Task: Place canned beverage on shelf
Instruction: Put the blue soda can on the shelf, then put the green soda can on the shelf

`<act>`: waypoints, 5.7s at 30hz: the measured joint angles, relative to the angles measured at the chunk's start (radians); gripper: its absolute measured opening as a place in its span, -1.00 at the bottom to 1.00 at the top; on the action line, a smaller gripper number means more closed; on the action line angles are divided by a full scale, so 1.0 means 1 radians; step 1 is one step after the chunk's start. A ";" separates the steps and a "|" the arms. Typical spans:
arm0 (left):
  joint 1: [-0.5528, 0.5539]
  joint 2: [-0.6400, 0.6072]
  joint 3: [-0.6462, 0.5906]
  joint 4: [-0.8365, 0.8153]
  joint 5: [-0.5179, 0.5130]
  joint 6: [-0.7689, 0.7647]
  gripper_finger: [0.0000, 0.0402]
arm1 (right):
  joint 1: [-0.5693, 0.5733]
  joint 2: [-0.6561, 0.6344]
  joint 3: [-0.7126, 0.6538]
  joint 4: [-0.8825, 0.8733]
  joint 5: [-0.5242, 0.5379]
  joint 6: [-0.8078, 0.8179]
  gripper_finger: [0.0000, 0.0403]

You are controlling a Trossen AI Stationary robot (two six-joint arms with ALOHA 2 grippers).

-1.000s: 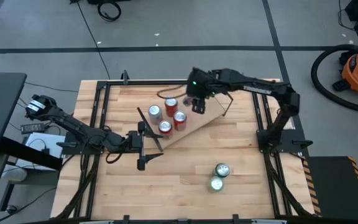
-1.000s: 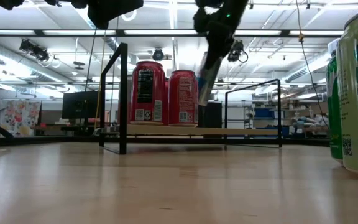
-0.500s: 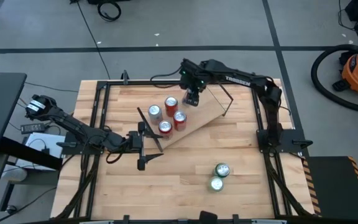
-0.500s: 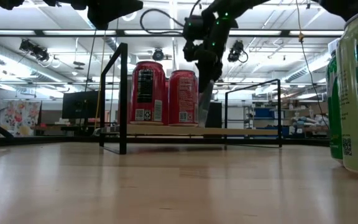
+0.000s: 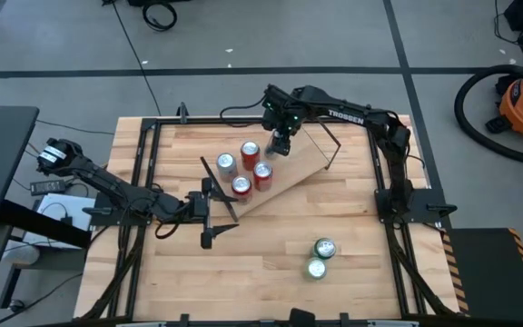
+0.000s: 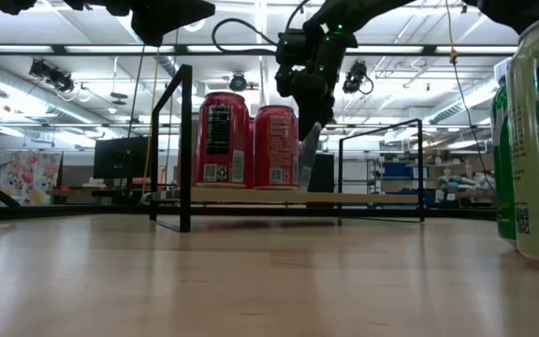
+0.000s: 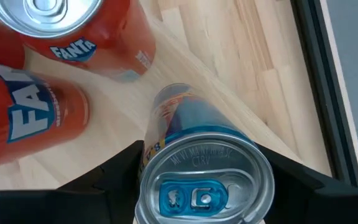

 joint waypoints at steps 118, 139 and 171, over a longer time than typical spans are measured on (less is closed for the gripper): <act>-0.031 0.000 0.000 -0.031 -0.001 -0.086 0.67 | 1.045 -0.385 -0.692 0.157 0.180 0.377 0.80; -0.026 0.000 0.000 -0.033 -0.001 -0.086 0.67 | 0.993 -0.385 -0.656 0.044 0.397 0.226 0.61; -0.026 0.000 0.000 -0.046 0.000 -0.086 0.67 | 0.545 -0.386 -0.542 0.101 0.516 0.312 0.61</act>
